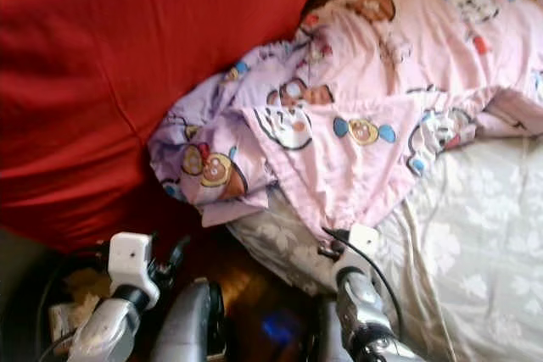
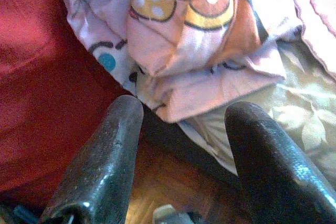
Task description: Clean up the room
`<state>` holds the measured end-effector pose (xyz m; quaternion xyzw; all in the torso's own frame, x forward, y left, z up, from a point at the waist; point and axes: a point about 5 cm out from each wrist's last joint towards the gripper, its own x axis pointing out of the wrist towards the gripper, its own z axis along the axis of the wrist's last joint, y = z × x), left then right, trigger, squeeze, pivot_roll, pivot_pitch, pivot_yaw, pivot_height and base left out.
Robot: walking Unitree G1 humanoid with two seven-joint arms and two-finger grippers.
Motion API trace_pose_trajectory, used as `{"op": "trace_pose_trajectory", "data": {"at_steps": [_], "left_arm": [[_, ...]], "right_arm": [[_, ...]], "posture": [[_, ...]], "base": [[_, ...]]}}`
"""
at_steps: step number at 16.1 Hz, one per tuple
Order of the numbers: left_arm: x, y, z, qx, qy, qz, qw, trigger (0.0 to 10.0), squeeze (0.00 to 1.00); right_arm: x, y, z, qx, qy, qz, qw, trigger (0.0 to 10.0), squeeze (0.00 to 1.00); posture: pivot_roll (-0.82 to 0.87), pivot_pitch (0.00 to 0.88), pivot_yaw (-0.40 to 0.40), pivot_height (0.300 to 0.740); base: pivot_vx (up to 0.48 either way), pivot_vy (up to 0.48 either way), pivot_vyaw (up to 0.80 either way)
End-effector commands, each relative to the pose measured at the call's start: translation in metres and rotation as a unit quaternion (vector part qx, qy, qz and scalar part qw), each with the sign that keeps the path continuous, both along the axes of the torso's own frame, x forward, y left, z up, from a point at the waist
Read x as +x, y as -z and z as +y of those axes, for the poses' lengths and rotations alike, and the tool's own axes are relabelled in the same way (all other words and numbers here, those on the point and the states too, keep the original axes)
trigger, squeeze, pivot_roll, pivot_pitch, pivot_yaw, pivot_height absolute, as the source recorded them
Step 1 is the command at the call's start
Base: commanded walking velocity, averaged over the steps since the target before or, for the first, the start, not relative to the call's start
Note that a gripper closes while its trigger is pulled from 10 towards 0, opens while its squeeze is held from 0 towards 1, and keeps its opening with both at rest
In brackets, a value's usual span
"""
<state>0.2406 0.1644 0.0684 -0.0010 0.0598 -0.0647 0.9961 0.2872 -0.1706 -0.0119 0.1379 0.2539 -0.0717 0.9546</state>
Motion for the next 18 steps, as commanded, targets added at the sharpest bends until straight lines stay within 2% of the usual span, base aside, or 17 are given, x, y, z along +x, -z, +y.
{"op": "trace_pose_trajectory", "data": {"at_steps": [1, 2, 4, 6, 7, 8, 9, 12, 15, 18], "left_arm": [[-0.001, 0.007, 0.004, -0.001, -0.008, 0.008, 1.0, 10.0, 0.0], [-0.001, 0.007, 0.004, -0.001, -0.008, 0.008, 1.0, 10.0, 0.0], [0.007, 0.014, 0.005, -0.015, -0.018, 0.011, 1.0, 10.0, 0.0], [0.009, 0.017, 0.008, -0.022, -0.027, 0.013, 0.999, 10.0, 0.0], [0.008, 0.022, 0.012, -0.027, -0.041, 0.021, 0.999, 10.0, 0.0], [0.008, 0.024, 0.014, -0.031, -0.047, 0.024, 0.998, 10.0, 0.0], [0.008, 0.028, 0.018, -0.035, -0.061, 0.028, 0.997, 10.0, 0.0], [0.013, 0.033, 0.02, -0.045, -0.079, 0.028, 0.995, 10.0, 0.0], [0.015, 0.037, 0.02, -0.047, -0.085, 0.031, 0.995, 10.0, 0.0], [0.012, 0.046, 0.028, -0.056, -0.106, 0.048, 0.992, 10.0, 0.0]], "right_arm": [[-0.007, 0.005, -0.008, 0.002, 0.018, -0.001, 1.0, 0.0, 0.0], [-0.007, 0.005, -0.008, 0.002, 0.018, -0.001, 1.0, 0.0, 0.0], [-0.018, 0.006, -0.022, -0.032, 0.028, -0.024, 0.999, 0.0, 0.0], [-0.019, 0.004, -0.023, -0.04, 0.021, -0.045, 0.998, 0.0, 0.0], [-0.017, -0.002, -0.021, -0.063, -0.003, -0.075, 0.995, 5.5, 0.0], [-0.017, -0.003, -0.02, -0.061, -0.004, -0.083, 0.995, 8.6, 0.0], [-0.014, -0.007, -0.02, -0.068, -0.01, -0.095, 0.993, 10.0, 0.0], [-0.009, -0.014, -0.023, -0.08, -0.019, -0.113, 0.99, 10.0, 0.0], [-0.007, -0.013, -0.022, -0.086, -0.016, -0.098, 0.991, 10.0, 0.0], [-0.008, -0.011, -0.017, -0.079, -0.018, -0.097, 0.992, 10.0, 0.0]], "posture": [[0.11, 0.103, 0.023, 0.63], [0.11, 0.103, 0.023, 0.63], [0.07, 0.065, 0.025, 0.63], [0.06, 0.052, 0.024, 0.63], [0.05, 0.04, 0.017, 0.63], [0.05, 0.038, 0.016, 0.63], [0.04, 0.033, 0.011, 0.63], [0.03, 0.016, -0.007, 0.635], [0.04, 0.01, -0.009, 0.665], [0.04, 0.005, -0.002, 0.7]], "base": [[0.0, 0.0, 0.0], [0.0, 0.0, 0.0], [0.0, 0.0, 0.0], [0.0, 0.0, 0.0], [0.0, 0.0, 0.0], [0.0, 0.0, 0.0], [0.0, 0.0, 0.0], [0.0, 0.0, 0.0], [0.0, 0.0, 0.0], [0.0, 0.0, 0.0]]}}
